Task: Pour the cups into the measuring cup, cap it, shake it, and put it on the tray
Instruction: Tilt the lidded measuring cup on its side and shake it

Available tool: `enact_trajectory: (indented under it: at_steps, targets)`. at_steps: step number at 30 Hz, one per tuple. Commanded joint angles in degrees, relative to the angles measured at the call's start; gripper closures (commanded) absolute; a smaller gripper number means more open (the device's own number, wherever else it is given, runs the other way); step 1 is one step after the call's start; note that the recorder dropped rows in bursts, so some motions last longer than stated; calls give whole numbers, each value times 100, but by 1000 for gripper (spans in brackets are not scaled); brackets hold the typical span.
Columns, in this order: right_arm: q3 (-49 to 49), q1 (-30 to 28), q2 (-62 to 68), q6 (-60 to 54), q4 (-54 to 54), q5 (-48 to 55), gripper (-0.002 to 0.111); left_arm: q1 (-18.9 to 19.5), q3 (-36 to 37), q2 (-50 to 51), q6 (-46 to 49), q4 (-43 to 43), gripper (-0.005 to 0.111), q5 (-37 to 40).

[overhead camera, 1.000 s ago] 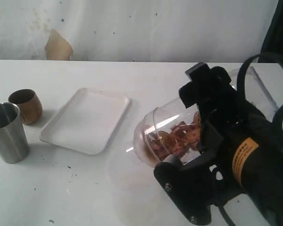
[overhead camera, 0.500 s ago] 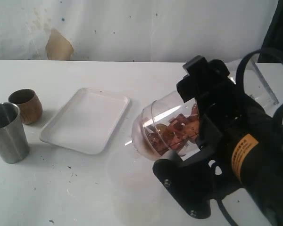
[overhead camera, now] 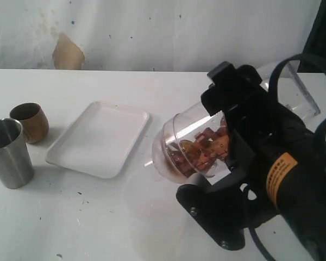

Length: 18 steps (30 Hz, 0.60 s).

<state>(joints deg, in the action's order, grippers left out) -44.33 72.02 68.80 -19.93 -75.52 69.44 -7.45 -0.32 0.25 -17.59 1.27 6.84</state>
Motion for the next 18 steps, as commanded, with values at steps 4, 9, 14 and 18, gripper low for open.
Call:
enact_trajectory:
  at_steps: [4, 9, 14, 18]
  targets:
    - [-41, 24, -68, -78, -229, 52, 108, 0, 32, -25, 3, 41, 107, -77]
    - [-41, 24, -68, -84, -229, 52, 108, 0, 32, -25, 3, 41, 107, -77]
    - [-41, 24, -68, -70, -204, 52, 108, 0, 32, -25, 3, 41, 107, -77]
    - [-41, 24, -228, 84, -129, 52, 108, 0, 32, -25, 3, 41, 107, -77]
